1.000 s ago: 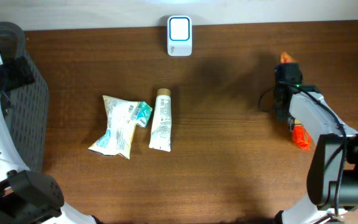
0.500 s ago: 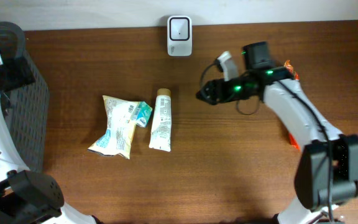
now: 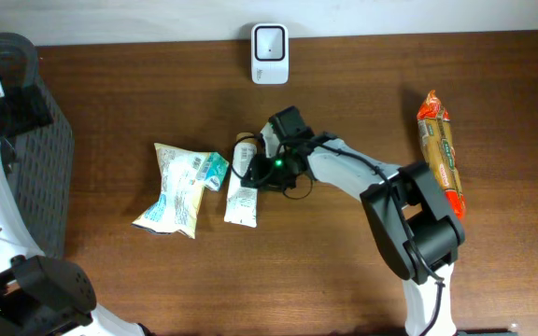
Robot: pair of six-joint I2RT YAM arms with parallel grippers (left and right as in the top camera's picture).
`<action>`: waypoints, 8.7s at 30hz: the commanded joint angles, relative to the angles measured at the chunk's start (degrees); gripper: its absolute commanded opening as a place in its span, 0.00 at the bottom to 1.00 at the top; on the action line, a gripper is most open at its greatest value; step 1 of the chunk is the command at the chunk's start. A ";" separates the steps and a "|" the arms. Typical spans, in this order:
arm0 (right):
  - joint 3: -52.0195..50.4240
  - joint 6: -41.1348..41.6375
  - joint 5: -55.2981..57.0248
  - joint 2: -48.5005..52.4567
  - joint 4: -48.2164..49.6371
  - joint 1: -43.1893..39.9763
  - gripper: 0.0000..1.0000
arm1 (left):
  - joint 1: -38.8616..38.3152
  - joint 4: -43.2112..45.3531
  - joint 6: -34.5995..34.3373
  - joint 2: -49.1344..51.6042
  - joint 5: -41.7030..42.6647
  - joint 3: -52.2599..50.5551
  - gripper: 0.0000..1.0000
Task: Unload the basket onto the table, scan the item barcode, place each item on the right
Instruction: 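Move the right gripper to the white tube and grasp it, then lift the white tube and carry it up to the scanner, then hold the white tube barcode in front of the scanner, then carry the white tube right and set it beside the pasta package, then move the right gripper to the small green packet and grasp it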
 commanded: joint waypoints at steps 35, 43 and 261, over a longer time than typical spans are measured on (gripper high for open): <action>18.73 -18.25 17.59 3.76 -30.93 -1.14 0.73 | 0.42 0.11 -0.33 0.09 0.44 -0.20 0.99; 24.04 -23.15 14.08 0.00 -45.68 -10.32 0.97 | 0.42 0.11 -0.33 0.09 0.44 -0.20 0.99; 30.75 -43.36 -3.10 15.82 -37.97 -1.11 0.54 | 0.42 0.11 -0.33 0.09 0.44 -0.20 0.99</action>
